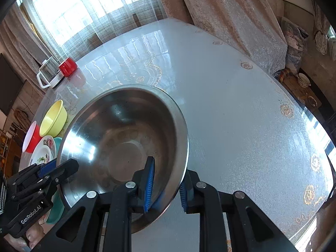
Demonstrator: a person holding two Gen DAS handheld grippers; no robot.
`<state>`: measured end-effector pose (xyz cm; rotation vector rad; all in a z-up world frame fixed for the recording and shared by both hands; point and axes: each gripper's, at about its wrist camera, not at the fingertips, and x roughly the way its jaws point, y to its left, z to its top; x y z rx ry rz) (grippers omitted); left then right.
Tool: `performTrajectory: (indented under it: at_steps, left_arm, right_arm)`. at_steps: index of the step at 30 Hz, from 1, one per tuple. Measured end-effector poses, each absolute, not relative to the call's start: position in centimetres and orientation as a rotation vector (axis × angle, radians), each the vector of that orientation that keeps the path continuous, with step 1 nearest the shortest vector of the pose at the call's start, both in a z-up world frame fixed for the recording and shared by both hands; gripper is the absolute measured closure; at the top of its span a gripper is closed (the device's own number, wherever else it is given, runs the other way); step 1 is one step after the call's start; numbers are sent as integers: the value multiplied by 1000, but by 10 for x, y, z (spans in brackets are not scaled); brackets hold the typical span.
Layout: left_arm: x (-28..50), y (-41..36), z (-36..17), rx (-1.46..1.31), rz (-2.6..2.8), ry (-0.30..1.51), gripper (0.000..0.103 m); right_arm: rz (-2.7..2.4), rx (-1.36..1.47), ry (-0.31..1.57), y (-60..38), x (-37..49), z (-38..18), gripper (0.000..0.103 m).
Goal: Organize plates and bowls
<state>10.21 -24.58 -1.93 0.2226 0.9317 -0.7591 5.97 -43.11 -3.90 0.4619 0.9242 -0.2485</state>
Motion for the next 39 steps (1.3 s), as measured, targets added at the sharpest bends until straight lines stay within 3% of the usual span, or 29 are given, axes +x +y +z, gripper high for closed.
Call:
performTrajectory:
  at_steps: [19,32,39]
  left_arm:
    - [88,-224,-13,138,-790,927,65]
    - [94,-166,33,19,-717,795,62]
    - [124,-110,29,-98,-581,818,64]
  right_arm:
    - [-345,525,889,-435,45,-36,65]
    - [-452,498,672,-438,27,7,64]
    - [-333,461,675,-411,52,21,64]
